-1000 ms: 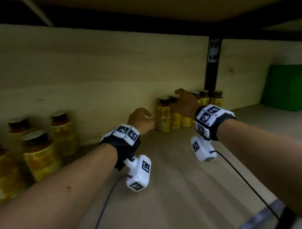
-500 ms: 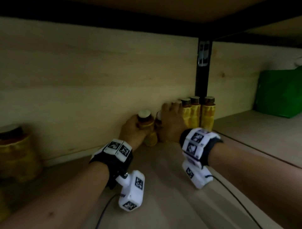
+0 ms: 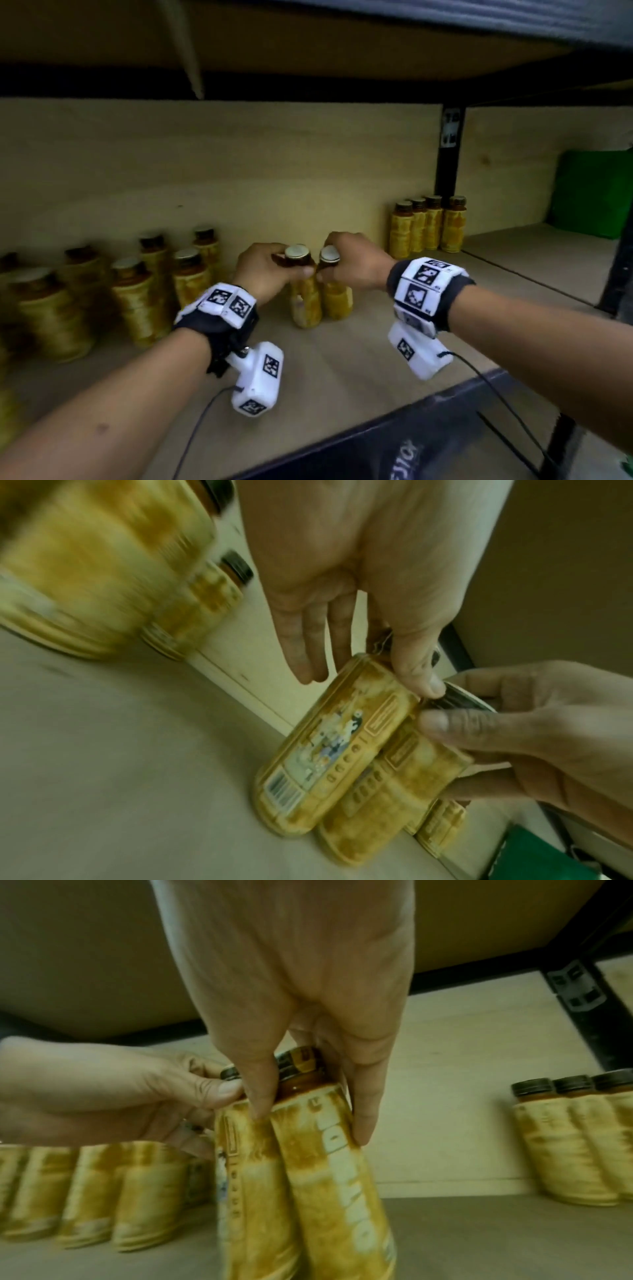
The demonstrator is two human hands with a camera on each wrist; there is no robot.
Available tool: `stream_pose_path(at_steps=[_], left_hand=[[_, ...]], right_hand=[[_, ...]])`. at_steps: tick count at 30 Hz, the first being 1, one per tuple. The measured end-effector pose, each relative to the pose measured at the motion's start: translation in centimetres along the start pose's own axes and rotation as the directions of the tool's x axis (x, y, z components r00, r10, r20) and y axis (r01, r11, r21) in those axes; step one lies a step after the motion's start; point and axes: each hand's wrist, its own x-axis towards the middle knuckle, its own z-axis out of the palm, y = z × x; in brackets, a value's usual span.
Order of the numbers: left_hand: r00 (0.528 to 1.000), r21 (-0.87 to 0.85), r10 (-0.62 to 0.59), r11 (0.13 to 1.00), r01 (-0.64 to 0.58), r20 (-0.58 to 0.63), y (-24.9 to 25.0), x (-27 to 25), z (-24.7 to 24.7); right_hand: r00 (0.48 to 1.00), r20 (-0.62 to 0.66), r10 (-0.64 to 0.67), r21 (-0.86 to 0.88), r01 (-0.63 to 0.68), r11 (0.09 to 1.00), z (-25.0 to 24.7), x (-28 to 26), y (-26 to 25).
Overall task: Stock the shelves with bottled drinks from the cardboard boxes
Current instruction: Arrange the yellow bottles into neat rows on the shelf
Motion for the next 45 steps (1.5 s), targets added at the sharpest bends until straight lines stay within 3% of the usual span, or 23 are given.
stream_pose_path(at_steps=[5, 11, 15, 20, 27, 35, 38, 41, 43, 45], left_hand=[[0.974, -0.093, -0.088, 0.993, 0.070, -0.209, -2.3, -5.9, -6.7], [0.940, -0.101, -0.178, 0.983, 0.155, -0.291, -5.7, -11.0, -14.7], [0.949, -0.112, -0.191, 0.979, 0.168, -0.252, -5.9, -13.7, -17.7], [0.947, -0.075, -0.241, 0.970, 0.230, -0.213, -4.6, -15.0, -19.4], [0.923, -0.032, -0.292, 0.955, 0.294, -0.250, -4.7, -15.7, -19.9], [0.903, -0.078, -0.318, 0.948, 0.309, -0.288, -5.5, -16.7, -19.4], [0.900, -0.114, -0.320, 0.947, 0.299, -0.295, -5.6, -16.8, -19.3], [0.905, -0.155, -0.304, 0.951, 0.268, -0.298, -6.0, -17.0, -19.0], [0.901, -0.173, -0.300, 0.951, 0.257, -0.313, -6.2, -17.0, -18.6], [0.899, -0.187, -0.302, 0.949, 0.254, -0.315, -6.2, -17.0, -18.5]], right_hand=[[0.998, 0.037, -0.047, 0.161, 0.041, 0.986, 2.8, -1.3, -8.2], [0.988, 0.077, -0.131, 0.273, 0.106, 0.956, 6.7, -1.4, -16.1], [0.977, 0.096, -0.189, 0.263, 0.158, 0.952, 8.0, -1.7, -19.1], [0.982, 0.103, -0.161, 0.309, 0.122, 0.943, 7.3, -2.3, -19.3], [0.984, 0.136, -0.115, 0.340, 0.063, 0.938, 6.4, -4.1, -18.5], [0.980, 0.124, -0.157, 0.345, 0.105, 0.933, 5.9, -5.6, -17.5], [0.981, 0.063, -0.182, 0.415, 0.140, 0.899, 5.7, -6.2, -17.0], [0.990, -0.092, -0.103, 0.485, 0.135, 0.864, 5.4, -4.6, -16.4], [0.985, -0.144, -0.091, 0.446, 0.147, 0.883, 5.4, -2.4, -15.9], [0.989, -0.116, -0.097, 0.360, 0.133, 0.924, 5.8, 0.1, -15.6]])
